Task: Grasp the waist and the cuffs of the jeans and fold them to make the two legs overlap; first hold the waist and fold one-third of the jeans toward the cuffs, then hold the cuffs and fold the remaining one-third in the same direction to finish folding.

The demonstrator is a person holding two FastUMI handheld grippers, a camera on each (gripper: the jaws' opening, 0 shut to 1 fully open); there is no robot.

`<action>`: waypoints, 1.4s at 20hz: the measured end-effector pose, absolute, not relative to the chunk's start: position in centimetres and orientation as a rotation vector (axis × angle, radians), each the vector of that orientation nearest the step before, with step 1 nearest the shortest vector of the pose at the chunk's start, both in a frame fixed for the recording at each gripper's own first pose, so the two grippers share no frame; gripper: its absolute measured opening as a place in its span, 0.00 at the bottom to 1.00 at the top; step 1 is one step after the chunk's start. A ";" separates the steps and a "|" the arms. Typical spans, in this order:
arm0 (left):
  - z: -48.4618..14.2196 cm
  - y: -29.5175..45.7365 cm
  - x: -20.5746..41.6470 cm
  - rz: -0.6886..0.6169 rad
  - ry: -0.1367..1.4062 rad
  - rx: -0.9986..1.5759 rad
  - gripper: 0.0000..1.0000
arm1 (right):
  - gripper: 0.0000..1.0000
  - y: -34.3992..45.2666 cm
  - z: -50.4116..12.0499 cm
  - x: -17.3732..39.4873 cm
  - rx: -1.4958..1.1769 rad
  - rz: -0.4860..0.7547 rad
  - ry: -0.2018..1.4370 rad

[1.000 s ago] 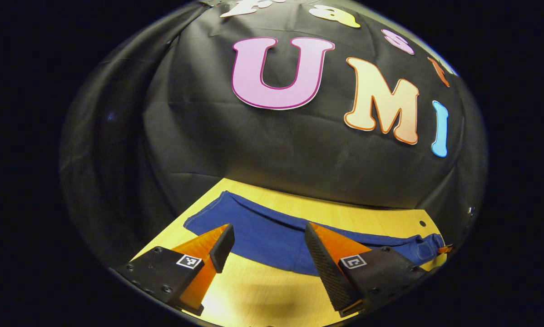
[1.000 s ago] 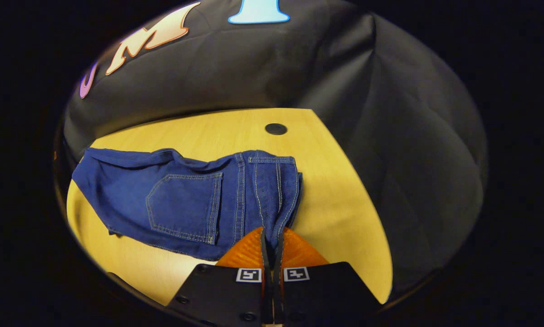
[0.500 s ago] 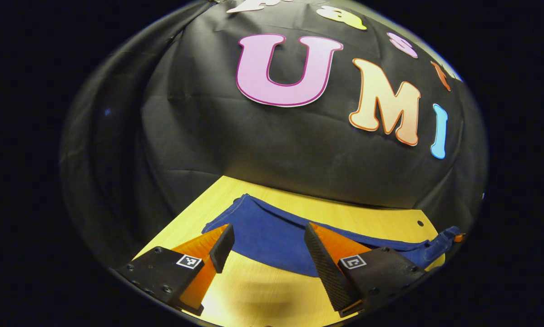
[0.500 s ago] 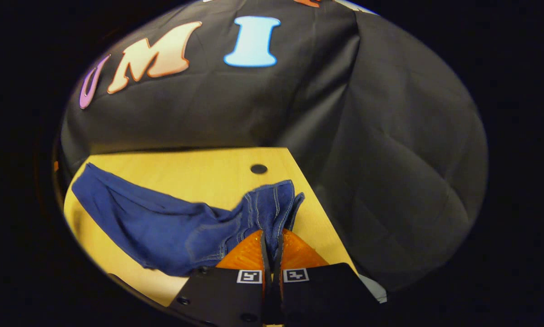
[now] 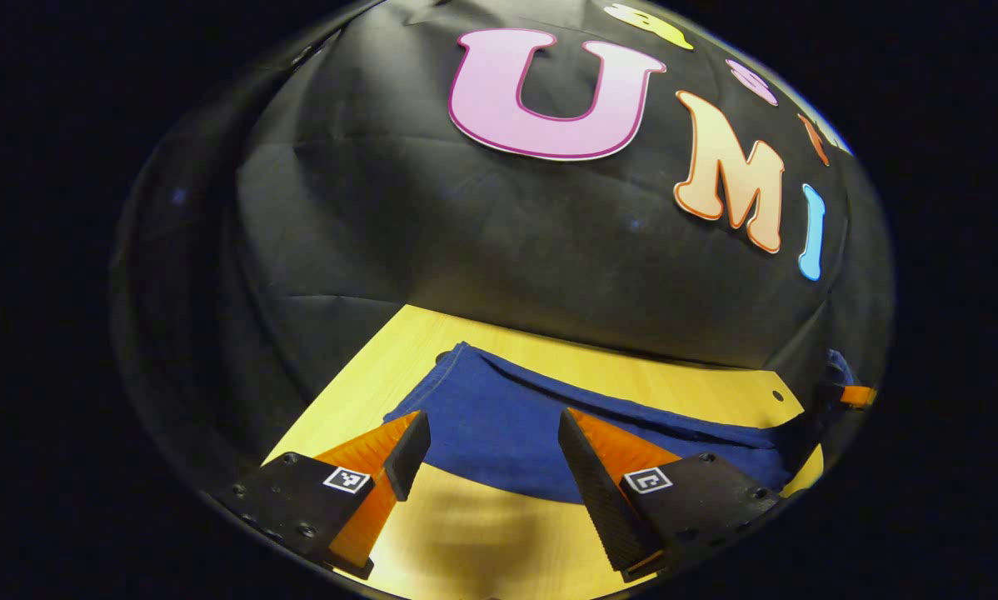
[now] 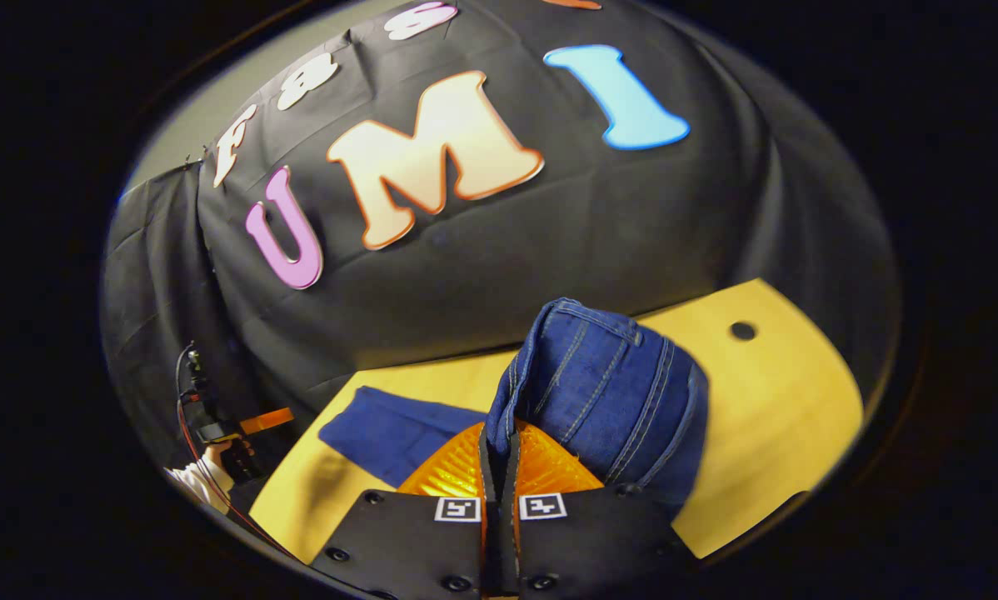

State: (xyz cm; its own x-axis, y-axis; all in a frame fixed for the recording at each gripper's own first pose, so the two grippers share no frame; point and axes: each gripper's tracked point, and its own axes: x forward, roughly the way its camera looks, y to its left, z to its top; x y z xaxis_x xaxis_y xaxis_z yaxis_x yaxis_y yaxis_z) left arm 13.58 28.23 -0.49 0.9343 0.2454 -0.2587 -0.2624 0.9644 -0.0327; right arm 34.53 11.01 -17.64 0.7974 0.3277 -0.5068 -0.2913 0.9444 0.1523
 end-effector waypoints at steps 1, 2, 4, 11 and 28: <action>-0.6 29.1 14.0 0.255 0.256 -0.069 0.94 | 0.03 12.9 -19.7 34.7 0.101 0.364 0.591; -0.8 30.1 14.4 0.257 0.261 -0.061 0.94 | 0.03 14.6 -21.8 34.8 0.145 0.394 0.629; -1.7 32.7 14.9 0.281 0.293 -0.026 0.92 | 0.02 17.9 -25.3 35.3 0.250 0.444 0.693; -5.4 38.3 18.2 0.285 0.442 0.064 0.95 | 0.03 20.0 -33.7 36.2 0.253 0.374 0.816; -11.1 38.7 20.8 0.133 0.617 0.127 0.81 | 0.98 20.2 -24.4 34.7 0.293 0.403 0.655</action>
